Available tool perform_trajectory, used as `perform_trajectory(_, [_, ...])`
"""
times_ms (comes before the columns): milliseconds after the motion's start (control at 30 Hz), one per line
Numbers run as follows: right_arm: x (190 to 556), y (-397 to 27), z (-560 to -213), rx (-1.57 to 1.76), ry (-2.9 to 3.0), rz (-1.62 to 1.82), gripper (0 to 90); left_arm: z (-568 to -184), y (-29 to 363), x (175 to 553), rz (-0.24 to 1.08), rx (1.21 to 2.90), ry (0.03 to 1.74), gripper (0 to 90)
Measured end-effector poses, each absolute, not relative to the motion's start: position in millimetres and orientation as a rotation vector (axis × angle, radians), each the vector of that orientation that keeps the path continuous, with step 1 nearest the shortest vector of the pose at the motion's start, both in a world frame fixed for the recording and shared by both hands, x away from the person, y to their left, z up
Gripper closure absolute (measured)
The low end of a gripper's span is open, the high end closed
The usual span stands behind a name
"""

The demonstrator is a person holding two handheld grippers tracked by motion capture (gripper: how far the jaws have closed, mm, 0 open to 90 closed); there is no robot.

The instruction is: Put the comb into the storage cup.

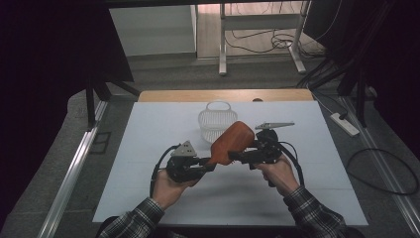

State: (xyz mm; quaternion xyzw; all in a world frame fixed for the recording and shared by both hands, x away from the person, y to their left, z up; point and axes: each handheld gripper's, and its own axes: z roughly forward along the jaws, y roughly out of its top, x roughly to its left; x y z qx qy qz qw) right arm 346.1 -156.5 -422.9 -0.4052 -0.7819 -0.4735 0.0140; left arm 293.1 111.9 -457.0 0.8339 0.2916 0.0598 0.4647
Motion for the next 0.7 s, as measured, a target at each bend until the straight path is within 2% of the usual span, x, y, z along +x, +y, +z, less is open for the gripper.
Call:
perform_trajectory(467, [360.3, -144.5, -429.0, -1.312, -2.328, -1.467, 0.0, -456.4, 111.4, 291.6, 0.166, 2.039, 0.716, 71.4])
perform_trajectory(567, [361.4, -144.2, -429.8, -1.313, -2.315, -1.475, 2.4, -456.6, 111.3, 291.8, 0.163, 2.036, 0.716, 71.4])
perform_trajectory(700, [362.6, -144.8, -429.9, -1.316, -2.280, -1.498, 10.6, -457.2, 110.7, 291.8, 0.170, 2.040, 0.717, 71.4])
